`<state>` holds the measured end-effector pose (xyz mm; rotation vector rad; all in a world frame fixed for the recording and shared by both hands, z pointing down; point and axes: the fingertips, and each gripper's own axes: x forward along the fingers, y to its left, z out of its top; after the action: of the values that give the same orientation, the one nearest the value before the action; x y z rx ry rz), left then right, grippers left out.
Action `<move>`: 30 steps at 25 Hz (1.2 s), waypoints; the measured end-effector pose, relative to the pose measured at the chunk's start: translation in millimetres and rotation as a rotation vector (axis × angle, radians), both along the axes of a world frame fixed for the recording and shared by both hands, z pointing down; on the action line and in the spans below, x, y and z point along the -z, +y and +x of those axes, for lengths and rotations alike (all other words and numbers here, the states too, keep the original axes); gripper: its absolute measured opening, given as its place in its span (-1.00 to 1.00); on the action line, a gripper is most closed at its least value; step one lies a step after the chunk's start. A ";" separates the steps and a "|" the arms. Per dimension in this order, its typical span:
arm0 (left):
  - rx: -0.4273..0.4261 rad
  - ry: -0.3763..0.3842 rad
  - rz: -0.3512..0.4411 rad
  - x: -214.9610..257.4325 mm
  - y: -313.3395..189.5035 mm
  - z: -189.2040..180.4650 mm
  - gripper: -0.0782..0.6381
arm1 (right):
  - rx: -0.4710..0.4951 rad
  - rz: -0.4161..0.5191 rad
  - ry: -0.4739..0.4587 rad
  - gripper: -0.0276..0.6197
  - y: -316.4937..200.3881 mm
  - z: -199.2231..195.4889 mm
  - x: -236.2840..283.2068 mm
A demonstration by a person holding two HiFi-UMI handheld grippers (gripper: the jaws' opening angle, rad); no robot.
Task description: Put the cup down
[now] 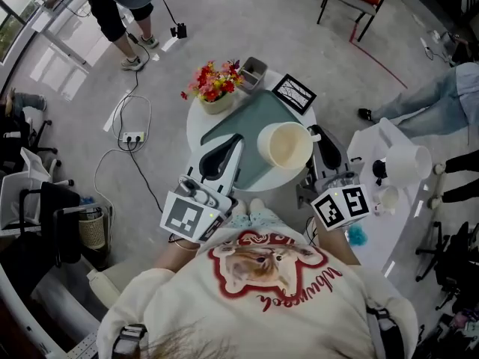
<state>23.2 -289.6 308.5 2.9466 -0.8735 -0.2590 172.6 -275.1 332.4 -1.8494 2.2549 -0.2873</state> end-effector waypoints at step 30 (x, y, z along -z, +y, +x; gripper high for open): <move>0.087 -0.023 -0.050 -21.6 -18.6 -3.1 -0.73 | 0.048 -0.078 0.085 -0.75 -70.6 -1.2 -107.2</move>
<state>20.1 -308.2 330.2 2.8753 -0.9973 -0.2053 171.4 -345.7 439.6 -1.8814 2.3795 -0.3154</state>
